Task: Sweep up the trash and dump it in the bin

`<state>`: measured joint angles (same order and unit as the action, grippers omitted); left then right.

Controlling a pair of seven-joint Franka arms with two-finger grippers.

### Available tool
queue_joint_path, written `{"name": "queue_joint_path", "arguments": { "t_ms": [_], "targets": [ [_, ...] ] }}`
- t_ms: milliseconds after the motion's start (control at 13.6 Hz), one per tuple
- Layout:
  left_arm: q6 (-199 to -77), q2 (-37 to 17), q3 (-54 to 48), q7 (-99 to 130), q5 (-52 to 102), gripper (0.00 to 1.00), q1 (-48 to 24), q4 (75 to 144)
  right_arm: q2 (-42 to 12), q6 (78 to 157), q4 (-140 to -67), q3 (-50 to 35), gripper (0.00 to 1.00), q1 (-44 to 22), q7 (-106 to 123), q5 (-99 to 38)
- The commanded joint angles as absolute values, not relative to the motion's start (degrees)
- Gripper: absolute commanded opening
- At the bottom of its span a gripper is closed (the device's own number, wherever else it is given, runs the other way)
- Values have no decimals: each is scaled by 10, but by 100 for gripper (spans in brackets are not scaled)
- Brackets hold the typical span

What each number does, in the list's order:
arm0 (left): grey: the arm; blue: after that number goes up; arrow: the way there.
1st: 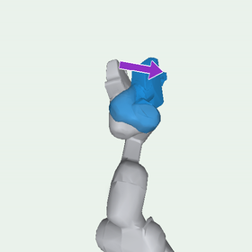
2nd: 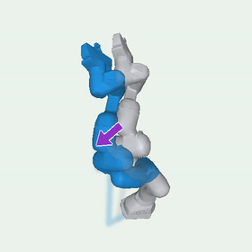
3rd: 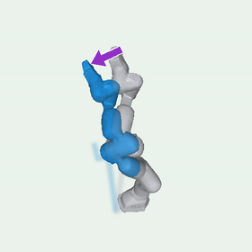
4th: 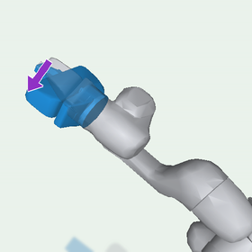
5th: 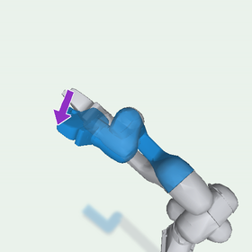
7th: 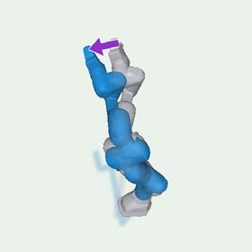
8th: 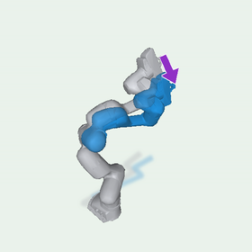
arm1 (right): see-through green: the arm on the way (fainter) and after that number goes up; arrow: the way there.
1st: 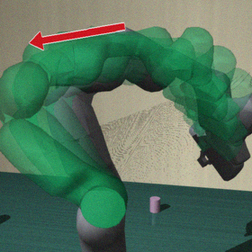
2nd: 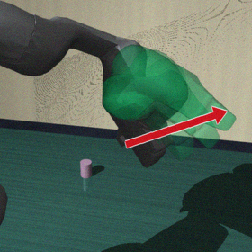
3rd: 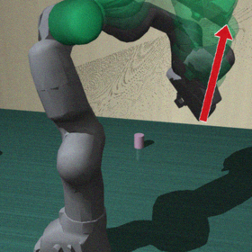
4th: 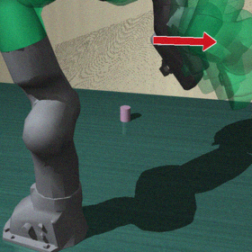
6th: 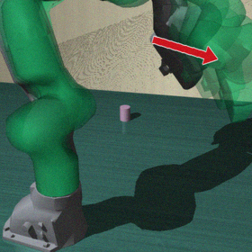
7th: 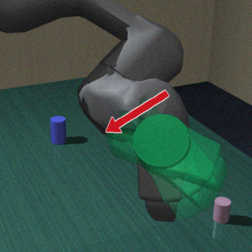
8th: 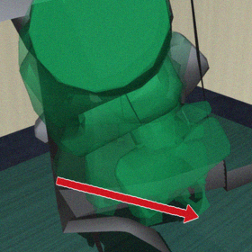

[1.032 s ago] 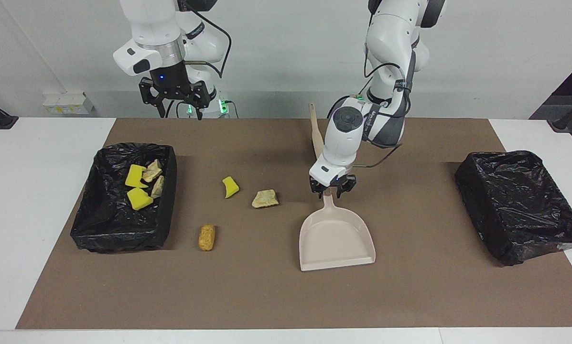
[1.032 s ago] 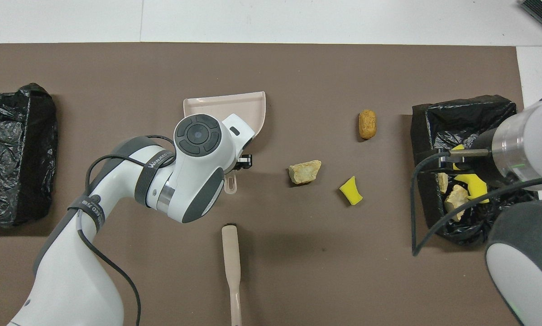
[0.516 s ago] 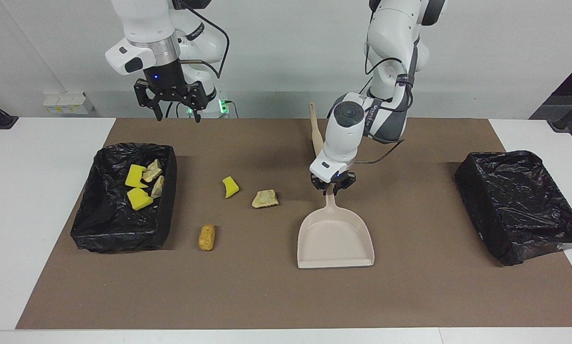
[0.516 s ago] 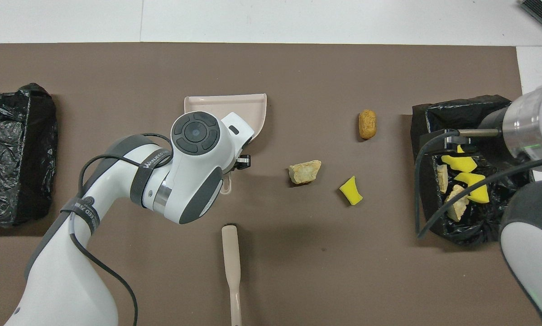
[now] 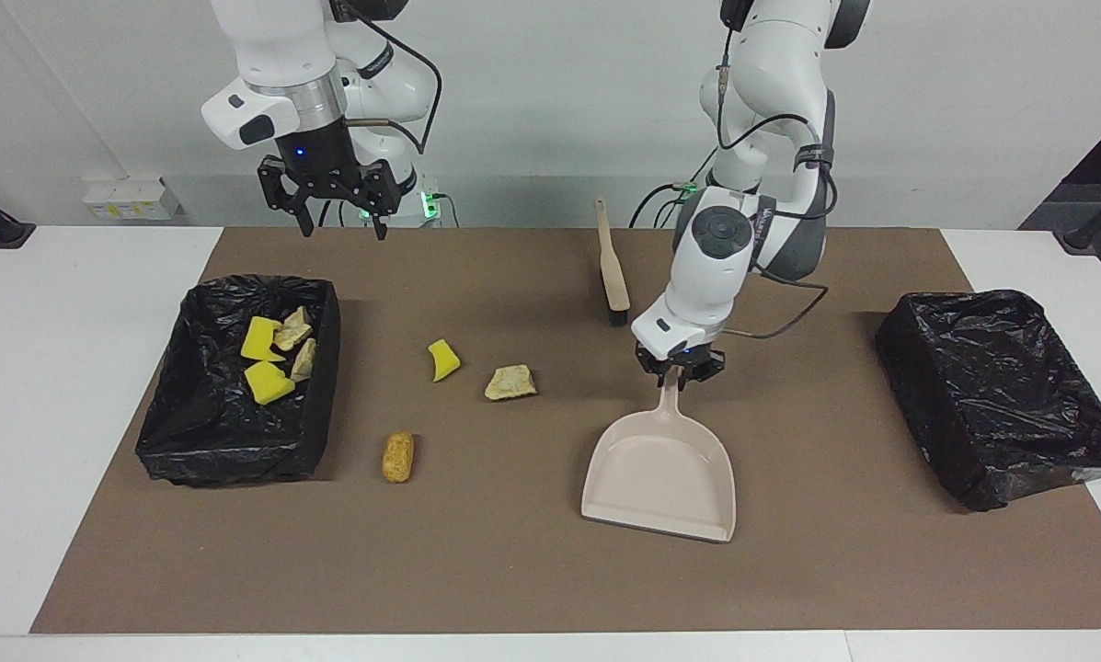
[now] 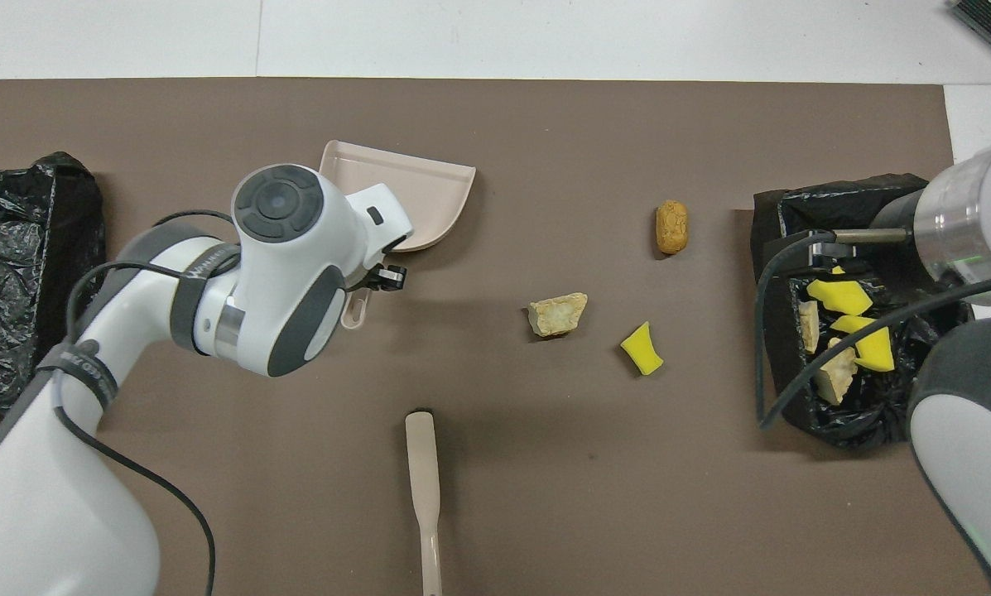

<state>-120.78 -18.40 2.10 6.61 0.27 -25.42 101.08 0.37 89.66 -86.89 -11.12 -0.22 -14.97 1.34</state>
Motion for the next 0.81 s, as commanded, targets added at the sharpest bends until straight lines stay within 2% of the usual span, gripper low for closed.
{"name": "queue_joint_path", "arguments": {
  "t_ms": [0,221,442,737],
  "targets": [
    [-1150,-165,19,-36,2,0,-200,975,8,877,-869,-118,100,-4,-131,-1],
    [-1116,-147,18,-217,4,0,-128,972,45,876,-916,-119,100,-46,-141,-9],
    [-1098,-141,19,-363,4,0,-80,979,98,881,-992,-119,100,-92,-175,-50],
    [-1091,-129,19,-596,-1,0,-27,1002,127,914,-1073,-121,100,-204,-292,-62]
  ]
}}
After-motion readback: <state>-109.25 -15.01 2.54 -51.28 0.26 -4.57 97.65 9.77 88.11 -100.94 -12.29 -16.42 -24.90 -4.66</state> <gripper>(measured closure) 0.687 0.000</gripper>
